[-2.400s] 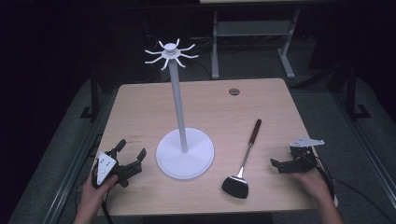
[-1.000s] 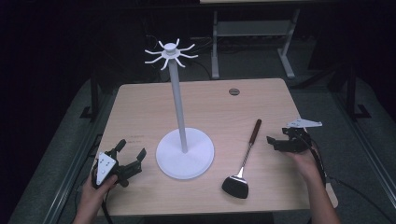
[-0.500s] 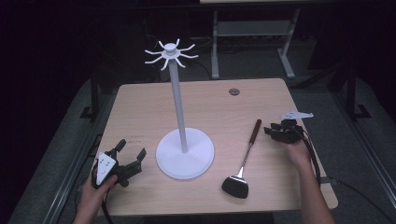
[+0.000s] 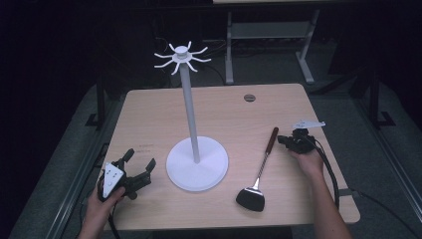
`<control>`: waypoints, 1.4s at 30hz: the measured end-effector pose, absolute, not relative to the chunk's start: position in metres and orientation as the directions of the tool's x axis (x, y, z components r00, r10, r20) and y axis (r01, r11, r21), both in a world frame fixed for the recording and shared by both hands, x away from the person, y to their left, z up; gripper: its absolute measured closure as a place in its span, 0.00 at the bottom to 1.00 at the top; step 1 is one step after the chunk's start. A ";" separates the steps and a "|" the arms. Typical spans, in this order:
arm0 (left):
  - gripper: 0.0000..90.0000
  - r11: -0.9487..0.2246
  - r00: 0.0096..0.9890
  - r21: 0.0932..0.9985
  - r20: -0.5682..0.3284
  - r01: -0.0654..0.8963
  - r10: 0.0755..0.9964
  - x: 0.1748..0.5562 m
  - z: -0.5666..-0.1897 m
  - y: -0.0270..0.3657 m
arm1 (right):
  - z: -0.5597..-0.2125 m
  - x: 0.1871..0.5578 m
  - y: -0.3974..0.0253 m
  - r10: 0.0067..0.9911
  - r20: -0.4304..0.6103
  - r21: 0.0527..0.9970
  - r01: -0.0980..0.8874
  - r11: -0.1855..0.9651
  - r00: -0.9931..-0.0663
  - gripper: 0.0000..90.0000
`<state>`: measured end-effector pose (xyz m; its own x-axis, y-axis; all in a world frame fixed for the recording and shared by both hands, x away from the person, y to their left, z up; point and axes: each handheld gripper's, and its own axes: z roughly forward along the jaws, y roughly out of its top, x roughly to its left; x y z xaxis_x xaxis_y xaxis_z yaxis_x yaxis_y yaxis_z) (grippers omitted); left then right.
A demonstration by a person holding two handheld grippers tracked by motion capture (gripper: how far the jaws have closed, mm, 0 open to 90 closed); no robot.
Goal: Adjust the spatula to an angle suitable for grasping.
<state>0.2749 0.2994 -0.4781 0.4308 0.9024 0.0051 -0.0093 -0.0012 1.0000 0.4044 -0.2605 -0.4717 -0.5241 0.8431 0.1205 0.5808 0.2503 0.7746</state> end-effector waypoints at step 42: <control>0.14 0.001 0.432 1.000 0.003 -0.010 0.902 0.275 -0.478 0.300 | -0.473 0.402 -0.220 0.786 0.124 0.762 0.565 0.315 -0.606 0.99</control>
